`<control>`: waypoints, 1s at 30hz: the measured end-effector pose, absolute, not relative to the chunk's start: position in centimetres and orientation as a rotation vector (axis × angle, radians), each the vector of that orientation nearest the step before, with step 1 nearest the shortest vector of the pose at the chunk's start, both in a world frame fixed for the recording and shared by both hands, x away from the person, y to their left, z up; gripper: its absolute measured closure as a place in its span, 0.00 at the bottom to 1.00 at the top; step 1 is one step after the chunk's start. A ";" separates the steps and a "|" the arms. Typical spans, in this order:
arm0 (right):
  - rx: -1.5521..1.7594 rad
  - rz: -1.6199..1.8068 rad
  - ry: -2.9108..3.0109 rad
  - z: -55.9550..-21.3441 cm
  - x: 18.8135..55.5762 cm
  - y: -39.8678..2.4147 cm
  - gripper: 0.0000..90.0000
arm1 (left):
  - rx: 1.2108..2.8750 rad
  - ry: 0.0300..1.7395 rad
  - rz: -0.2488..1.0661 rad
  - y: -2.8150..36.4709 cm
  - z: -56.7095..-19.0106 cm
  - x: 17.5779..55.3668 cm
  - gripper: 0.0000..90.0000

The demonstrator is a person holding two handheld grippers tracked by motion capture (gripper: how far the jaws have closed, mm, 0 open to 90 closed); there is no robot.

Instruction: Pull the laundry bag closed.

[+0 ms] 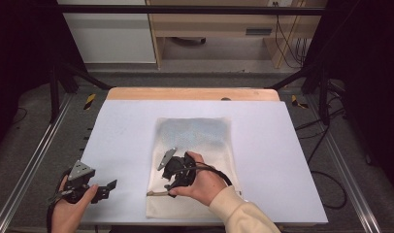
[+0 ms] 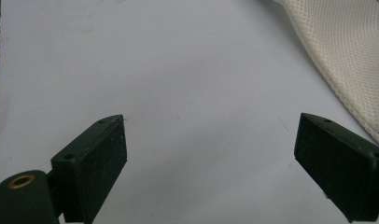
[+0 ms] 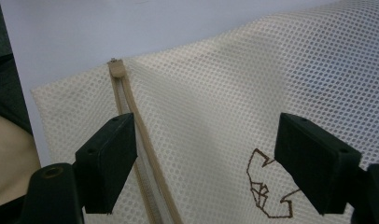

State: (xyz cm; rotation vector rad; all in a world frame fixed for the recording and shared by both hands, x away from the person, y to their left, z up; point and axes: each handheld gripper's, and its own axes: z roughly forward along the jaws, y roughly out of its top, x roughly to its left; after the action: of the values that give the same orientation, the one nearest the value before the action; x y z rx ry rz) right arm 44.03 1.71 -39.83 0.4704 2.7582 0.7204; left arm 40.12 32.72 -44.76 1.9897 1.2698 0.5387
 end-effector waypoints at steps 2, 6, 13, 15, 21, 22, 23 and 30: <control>0.463 0.721 2.762 -39.9 44.1 2.0 0.25 | 1.987 1.273 0.543 32.8 -44.7 40.1 0.10; 0.457 0.728 2.773 -40.0 44.0 2.5 0.29 | 1.980 1.276 0.546 33.0 -44.7 40.1 0.10; 0.422 0.737 2.809 -40.2 44.0 3.3 0.34 | 1.968 1.286 0.548 33.3 -44.6 40.1 0.11; 0.414 0.734 2.820 -40.2 43.9 3.5 0.36 | 1.970 1.287 0.548 33.4 -44.6 40.1 0.11; 0.366 0.728 2.847 -40.6 43.8 4.3 0.45 | 1.963 1.288 0.545 33.5 -44.5 40.0 0.11; 0.368 0.730 2.851 -40.6 43.7 4.4 0.46 | 1.963 1.287 0.544 33.5 -44.5 40.0 0.11; 0.356 0.734 2.855 -40.7 43.6 4.6 0.47 | 1.962 1.287 0.542 33.5 -44.5 40.0 0.11; 0.301 0.732 2.879 -41.1 43.5 5.5 0.57 | 1.958 1.287 0.522 33.5 -44.5 40.0 0.11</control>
State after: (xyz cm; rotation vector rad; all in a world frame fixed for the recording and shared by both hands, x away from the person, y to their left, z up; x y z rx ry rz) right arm 43.46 5.47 -41.15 0.3007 2.8788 0.7318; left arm 40.02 33.47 -44.47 1.9581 1.2872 0.5221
